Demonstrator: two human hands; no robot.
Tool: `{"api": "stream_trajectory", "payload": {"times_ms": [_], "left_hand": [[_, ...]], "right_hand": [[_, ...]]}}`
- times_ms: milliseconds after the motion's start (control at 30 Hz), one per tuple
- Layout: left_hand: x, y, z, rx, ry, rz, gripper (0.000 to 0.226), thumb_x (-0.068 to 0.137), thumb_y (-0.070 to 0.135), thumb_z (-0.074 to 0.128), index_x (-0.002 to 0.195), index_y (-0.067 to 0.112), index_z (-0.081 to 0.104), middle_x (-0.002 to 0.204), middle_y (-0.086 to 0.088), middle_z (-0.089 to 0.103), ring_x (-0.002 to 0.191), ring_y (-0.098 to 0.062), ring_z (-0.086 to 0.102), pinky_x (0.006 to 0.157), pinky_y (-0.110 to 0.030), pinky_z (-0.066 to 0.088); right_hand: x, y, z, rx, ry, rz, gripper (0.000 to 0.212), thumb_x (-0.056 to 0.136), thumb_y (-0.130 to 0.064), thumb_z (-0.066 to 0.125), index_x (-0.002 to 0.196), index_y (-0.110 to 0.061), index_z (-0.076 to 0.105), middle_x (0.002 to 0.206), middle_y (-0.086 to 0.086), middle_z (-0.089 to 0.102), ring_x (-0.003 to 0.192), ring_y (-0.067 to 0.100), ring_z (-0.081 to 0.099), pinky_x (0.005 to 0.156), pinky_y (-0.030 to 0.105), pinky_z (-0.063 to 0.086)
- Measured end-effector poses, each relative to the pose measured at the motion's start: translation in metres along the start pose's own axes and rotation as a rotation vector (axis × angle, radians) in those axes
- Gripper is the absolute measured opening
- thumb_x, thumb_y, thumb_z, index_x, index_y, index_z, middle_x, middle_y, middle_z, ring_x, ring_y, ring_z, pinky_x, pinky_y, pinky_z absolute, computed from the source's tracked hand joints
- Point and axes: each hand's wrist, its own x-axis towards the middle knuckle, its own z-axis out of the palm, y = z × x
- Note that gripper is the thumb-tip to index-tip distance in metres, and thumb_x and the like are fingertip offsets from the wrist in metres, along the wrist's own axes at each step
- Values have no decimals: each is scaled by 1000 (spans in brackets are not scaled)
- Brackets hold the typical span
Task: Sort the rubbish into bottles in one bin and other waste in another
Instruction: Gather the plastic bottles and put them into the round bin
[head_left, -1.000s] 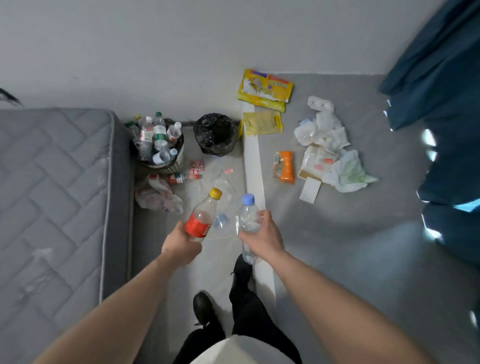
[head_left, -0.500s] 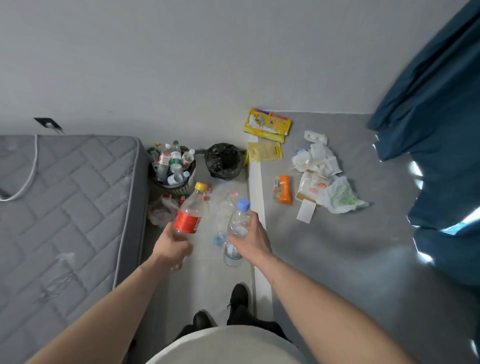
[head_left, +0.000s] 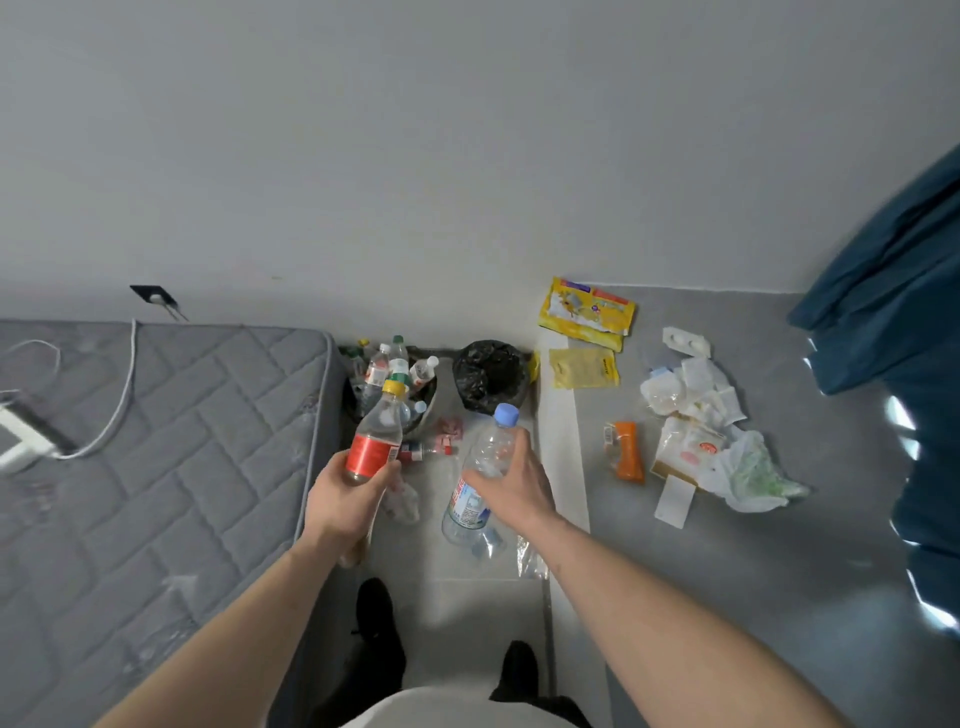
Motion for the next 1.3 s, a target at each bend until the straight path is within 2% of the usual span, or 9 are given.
{"api": "stream_trajectory", "payload": {"times_ms": [100, 200, 300, 433, 600, 767, 1000, 1167, 1300], "left_hand": [[47, 6, -27, 31, -19, 11, 44, 80, 49, 79, 110, 32, 52, 92, 11, 66, 81, -9, 64, 74, -33, 49], [93, 8, -46, 89, -48, -11, 48, 76, 44, 82, 109, 28, 51, 93, 8, 65, 84, -15, 65, 80, -35, 52], [131, 16, -56, 153, -76, -29, 52, 73, 41, 84, 110, 24, 51, 98, 3, 64, 92, -21, 64, 86, -37, 53], [176, 28, -58, 212, -82, -22, 49, 73, 38, 82, 106, 21, 50, 96, 1, 63, 92, -25, 63, 81, -40, 53], [217, 38, -62, 199, -34, -10, 56, 76, 39, 79, 120, 25, 47, 102, 0, 62, 93, -26, 60, 80, -36, 47], [261, 40, -65, 189, -75, -53, 54, 71, 43, 85, 110, 21, 56, 104, -1, 65, 97, -25, 63, 81, -35, 49], [358, 17, -41, 234, -161, -101, 67, 70, 41, 85, 126, 20, 54, 113, -2, 65, 101, -23, 64, 83, -35, 52], [420, -7, -6, 288, -198, -119, 69, 73, 41, 83, 128, 22, 47, 106, 4, 59, 99, -23, 61, 81, -34, 49], [470, -34, 26, 319, -195, -147, 68, 74, 40, 81, 124, 22, 39, 106, 1, 57, 96, -24, 59, 84, -40, 53]], "right_hand": [[18, -24, 22, 6, 25, 37, 65, 70, -58, 72, 121, -38, 36, 114, -10, 59, 103, 17, 59, 82, 35, 48], [32, -44, 37, 43, 46, 70, 56, 74, -55, 72, 114, -36, 38, 115, -9, 55, 103, 17, 56, 81, 33, 44], [50, -59, 40, 68, 77, 88, 55, 76, -52, 72, 117, -37, 39, 116, -8, 53, 102, 14, 54, 83, 31, 42], [92, -73, 37, 65, 111, 109, 63, 77, -52, 73, 128, -28, 44, 115, -8, 52, 104, 14, 53, 86, 30, 42], [148, -89, 44, 5, 90, 176, 70, 78, -49, 73, 134, -23, 40, 117, -2, 57, 108, 24, 58, 85, 32, 45], [185, -114, 61, -6, 61, 190, 66, 78, -48, 75, 131, -24, 44, 116, -2, 57, 102, 20, 56, 81, 30, 42], [271, -113, 104, 3, 110, 199, 63, 74, -46, 79, 125, -25, 49, 120, -3, 58, 103, 18, 59, 88, 35, 50], [345, -98, 141, -1, 79, 187, 54, 75, -42, 81, 113, -26, 45, 107, -11, 58, 95, 14, 59, 69, 28, 45], [419, -78, 182, -18, 36, 155, 54, 74, -41, 82, 110, -27, 45, 109, -9, 61, 92, 13, 61, 74, 32, 48]]}}
